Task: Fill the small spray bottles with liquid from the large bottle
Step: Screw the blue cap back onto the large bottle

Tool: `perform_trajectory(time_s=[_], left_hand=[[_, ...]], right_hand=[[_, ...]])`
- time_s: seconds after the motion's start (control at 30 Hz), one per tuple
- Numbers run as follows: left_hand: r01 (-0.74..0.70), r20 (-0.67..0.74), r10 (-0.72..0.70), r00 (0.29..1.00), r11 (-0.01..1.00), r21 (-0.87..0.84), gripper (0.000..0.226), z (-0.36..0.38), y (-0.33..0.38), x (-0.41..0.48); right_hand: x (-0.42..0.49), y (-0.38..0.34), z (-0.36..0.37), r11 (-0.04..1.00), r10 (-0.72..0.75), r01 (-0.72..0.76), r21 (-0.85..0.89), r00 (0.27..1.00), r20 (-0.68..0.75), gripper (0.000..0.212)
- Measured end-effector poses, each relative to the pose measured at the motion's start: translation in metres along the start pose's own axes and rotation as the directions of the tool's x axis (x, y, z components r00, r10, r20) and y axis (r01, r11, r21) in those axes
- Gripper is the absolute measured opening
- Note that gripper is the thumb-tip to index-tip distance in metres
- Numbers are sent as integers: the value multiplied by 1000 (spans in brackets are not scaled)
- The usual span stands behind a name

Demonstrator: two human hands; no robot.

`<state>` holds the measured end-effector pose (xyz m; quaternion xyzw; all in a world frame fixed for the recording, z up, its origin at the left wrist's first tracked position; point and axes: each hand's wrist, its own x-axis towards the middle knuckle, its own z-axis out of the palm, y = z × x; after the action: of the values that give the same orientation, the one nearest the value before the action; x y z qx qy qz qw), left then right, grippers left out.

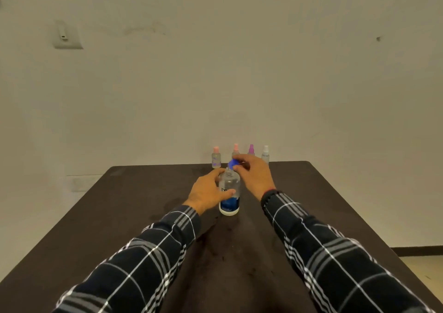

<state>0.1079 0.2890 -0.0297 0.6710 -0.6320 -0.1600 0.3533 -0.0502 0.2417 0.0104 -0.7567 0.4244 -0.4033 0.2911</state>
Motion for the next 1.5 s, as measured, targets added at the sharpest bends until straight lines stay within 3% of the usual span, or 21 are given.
perform_trajectory(time_s=[0.07,0.23,0.43,0.57,0.67,0.73,0.83,0.97,1.1,1.23,1.33,1.4,1.5], left_hand=[[5,23,-4,1000,1000,-7,77,-1,0,2],[26,1,-26,1000,997,-67,77,2,-5,1],[41,23,-39,999,997,-68,79,1,-3,2],[56,8,-56,998,998,-42,80,2,-2,2],[57,8,-57,998,997,-53,76,1,-3,1],[47,8,-47,999,997,-53,70,2,-4,2],[42,13,-42,999,998,-48,70,3,-6,3],[38,17,-38,999,998,-51,81,1,-6,3],[34,1,-34,999,997,-68,74,2,-6,2],[52,28,-50,998,995,-85,61,4,-8,4],[56,30,-53,998,995,-87,61,2,-7,4],[41,20,-39,999,996,-76,69,2,-7,3],[38,15,-37,999,998,-57,79,1,-5,3]], right_hand=[[6,-4,1,996,-5,14,-86,994,106,33],[14,-9,4,970,-49,81,-228,989,140,32],[28,-16,-9,922,-21,138,-361,951,309,29],[34,-23,-5,843,-22,153,-517,968,250,21],[26,-23,5,731,-48,131,-669,989,140,34],[20,-16,7,710,-16,72,-700,996,87,51],[15,-2,3,812,-10,52,-582,997,76,74],[18,-1,-2,927,-76,173,-332,955,287,44],[23,-7,3,876,-72,141,-462,984,163,29],[22,-9,13,705,-21,44,-707,999,40,52],[23,-3,9,887,23,50,-458,988,153,68],[23,-1,4,953,-28,110,-283,960,279,58],[24,0,5,931,-50,123,-343,975,216,34]])
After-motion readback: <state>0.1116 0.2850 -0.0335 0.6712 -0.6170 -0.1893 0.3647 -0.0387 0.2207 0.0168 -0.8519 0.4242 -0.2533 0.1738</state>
